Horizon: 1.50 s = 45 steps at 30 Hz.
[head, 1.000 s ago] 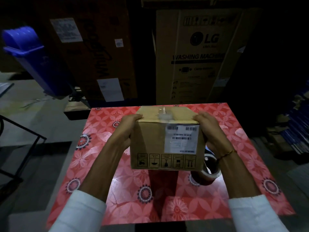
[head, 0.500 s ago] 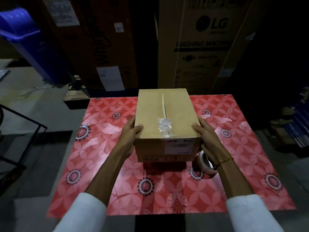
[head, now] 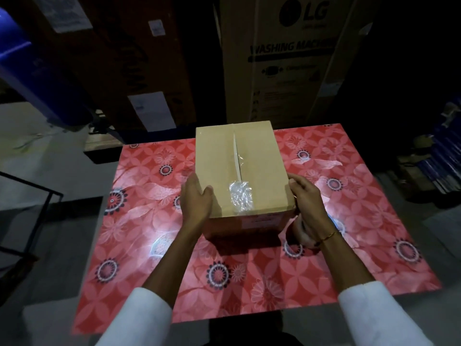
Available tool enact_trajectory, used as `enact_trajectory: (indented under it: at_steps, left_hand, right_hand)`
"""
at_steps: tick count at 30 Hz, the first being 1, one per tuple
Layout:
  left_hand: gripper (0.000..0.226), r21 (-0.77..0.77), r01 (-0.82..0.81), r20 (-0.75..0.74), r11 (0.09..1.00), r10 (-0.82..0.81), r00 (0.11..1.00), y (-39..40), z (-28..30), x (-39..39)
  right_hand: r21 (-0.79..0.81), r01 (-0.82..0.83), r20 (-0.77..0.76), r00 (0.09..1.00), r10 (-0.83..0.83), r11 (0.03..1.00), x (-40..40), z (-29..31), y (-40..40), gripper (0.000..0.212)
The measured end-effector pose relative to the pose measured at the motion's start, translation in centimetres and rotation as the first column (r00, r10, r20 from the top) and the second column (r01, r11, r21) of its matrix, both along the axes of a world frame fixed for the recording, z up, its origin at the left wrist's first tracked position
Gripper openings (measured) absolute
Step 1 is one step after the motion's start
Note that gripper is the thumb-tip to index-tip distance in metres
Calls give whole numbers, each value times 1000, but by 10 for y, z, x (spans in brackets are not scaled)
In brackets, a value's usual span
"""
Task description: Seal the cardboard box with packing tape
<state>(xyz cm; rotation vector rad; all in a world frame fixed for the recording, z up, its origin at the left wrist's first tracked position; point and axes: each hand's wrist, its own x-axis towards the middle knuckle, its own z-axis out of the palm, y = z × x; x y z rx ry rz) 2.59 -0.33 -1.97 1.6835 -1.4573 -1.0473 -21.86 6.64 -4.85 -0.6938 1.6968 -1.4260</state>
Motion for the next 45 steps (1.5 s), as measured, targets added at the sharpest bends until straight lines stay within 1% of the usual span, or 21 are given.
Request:
enact_trajectory:
  at_steps: [1, 2, 3, 5, 6, 7, 9, 12, 16, 18, 21, 24, 26, 28, 29, 32, 34, 37, 40, 42, 45]
  left_hand:
    - [47, -35, 12, 138, 999, -7, 990, 0, 3, -5]
    - [47, -80, 23, 238, 997, -3, 971, 0, 5, -12]
    - [43, -134, 39, 292, 990, 1, 956, 0, 7, -18]
    - [32, -246, 100, 298, 964, -23, 954, 0, 14, -33]
    - [27, -282, 144, 264, 948, -68, 962, 1, 17, -42]
    - [24, -301, 196, 226, 933, -130, 965, 3, 22, -52]
    - [17, -310, 292, 188, 905, -242, 952, 9, 31, -74]
    - [17, -255, 360, 144, 897, -333, 932, 19, 37, -105]
    - [15, -193, 390, 79, 900, -382, 921, 27, 31, -130]
    - [15, -189, 403, 73, 895, -397, 915, 30, 29, -139]
    - [16, -174, 404, 85, 898, -395, 915, 30, 27, -147]
    - [16, -158, 371, 74, 915, -364, 929, 25, 27, -151]
    - [14, -145, 348, 62, 926, -343, 937, 21, 26, -153]
    - [12, -129, 328, 32, 936, -327, 945, 17, 26, -155]
    - [12, -120, 322, 19, 939, -323, 946, 15, 26, -156]
    - [10, -106, 321, -10, 941, -323, 946, 10, 31, -159]
    - [11, -87, 303, -84, 949, -310, 947, 7, 37, -160]
    - [9, 4, 293, -266, 956, -281, 922, 3, 53, -155]
    - [28, 113, 348, -463, 931, -260, 847, 0, 68, -143]
    - [36, 151, 371, -582, 916, -221, 783, -2, 76, -132]
    - [45, 164, 368, -675, 915, -168, 719, -6, 82, -111]
  right_hand:
    - [6, 27, -24, 999, -27, 1000, -6, -3, 5, 23]
    - [28, 50, -106, 993, -47, 998, -14, -5, 12, 22]
    - [52, 53, -229, 973, -40, 997, -23, -9, 20, 23]
    - [160, 43, -516, 856, 46, 986, -41, -15, 40, 32]
    - [223, 55, -610, 786, 95, 973, -48, -19, 48, 37]
    - [287, 61, -666, 730, 153, 956, -56, -24, 55, 42]
    - [432, 56, -697, 654, 294, 900, -66, -32, 66, 51]
    - [538, 8, -685, 587, 432, 843, -75, -44, 76, 53]
    - [548, -29, -677, 572, 463, 836, -84, -58, 79, 49]
    - [564, -33, -663, 577, 476, 825, -88, -65, 76, 41]
    - [547, -39, -663, 590, 461, 836, -94, -72, 71, 20]
    - [515, -59, -645, 631, 431, 855, -101, -72, 67, 16]
    - [480, -78, -594, 704, 389, 874, -106, -66, 64, 18]
    - [403, -118, -471, 824, 316, 908, -112, -50, 60, 19]
    - [346, -145, -409, 866, 288, 927, -115, -39, 58, 17]
    - [185, -208, -310, 915, 258, 961, -120, -1, 48, 16]
    - [85, -248, -260, 930, 261, 965, -120, 27, 39, 17]
    - [-15, -301, -189, 937, 293, 954, -112, 61, 26, 14]
    - [-94, -332, -148, 937, 316, 939, -92, 79, 12, 18]
    - [-135, -346, -105, 937, 334, 929, -73, 85, 3, 19]
    - [-149, -388, -11, 920, 391, 909, -40, 85, -7, 20]
